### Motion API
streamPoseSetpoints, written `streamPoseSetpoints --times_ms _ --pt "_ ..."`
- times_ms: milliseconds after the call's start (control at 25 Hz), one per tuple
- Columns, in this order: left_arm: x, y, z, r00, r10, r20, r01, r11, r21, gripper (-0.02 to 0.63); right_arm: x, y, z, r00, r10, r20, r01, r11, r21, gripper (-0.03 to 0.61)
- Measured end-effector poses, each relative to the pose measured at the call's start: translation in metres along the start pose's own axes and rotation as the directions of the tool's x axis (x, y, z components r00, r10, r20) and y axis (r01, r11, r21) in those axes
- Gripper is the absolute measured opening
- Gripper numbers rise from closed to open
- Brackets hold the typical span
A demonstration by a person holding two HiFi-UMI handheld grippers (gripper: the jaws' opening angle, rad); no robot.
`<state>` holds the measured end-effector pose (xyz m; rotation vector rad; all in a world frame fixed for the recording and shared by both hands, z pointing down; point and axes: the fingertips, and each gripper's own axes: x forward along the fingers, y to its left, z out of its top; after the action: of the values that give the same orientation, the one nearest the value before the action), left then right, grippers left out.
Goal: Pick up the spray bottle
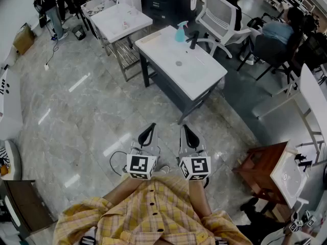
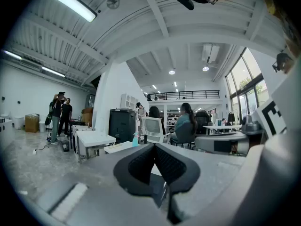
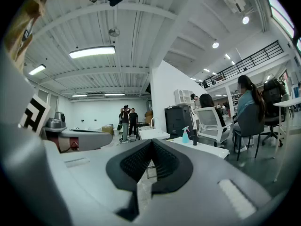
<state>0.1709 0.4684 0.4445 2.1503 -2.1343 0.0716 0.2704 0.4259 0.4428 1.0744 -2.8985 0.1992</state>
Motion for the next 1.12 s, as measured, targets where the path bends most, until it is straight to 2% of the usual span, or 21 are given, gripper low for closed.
streamPoseSetpoints --times_ms 280,680,960,1120 --pt "0.008 -0.001 -0.003 1.000 -0.008 -0.005 0.008 1.000 -0.011 -0.002 0.002 -0.005 0.000 1.000 0.007 0.007 -0.008 0.999 0.036 -0.009" --pt "0.049 0.010 -0.008 0.999 -0.044 -0.008 0.044 0.999 -0.025 -0.002 0.040 -0.021 -0.001 1.000 0.020 -0.005 -0.020 1.000 0.017 -0.008" --pt "0.120 0.054 -0.007 0.998 -0.061 -0.004 0.060 0.996 -0.067 -0.002 0.114 -0.048 0.003 1.000 0.000 -0.018 0.000 1.000 0.018 -0.006" --pt "0.181 0.087 0.011 0.995 -0.098 -0.007 0.097 0.992 -0.075 -0.002 0.173 -0.070 0.018 0.999 -0.029 -0.029 0.030 0.999 0.020 -0.006"
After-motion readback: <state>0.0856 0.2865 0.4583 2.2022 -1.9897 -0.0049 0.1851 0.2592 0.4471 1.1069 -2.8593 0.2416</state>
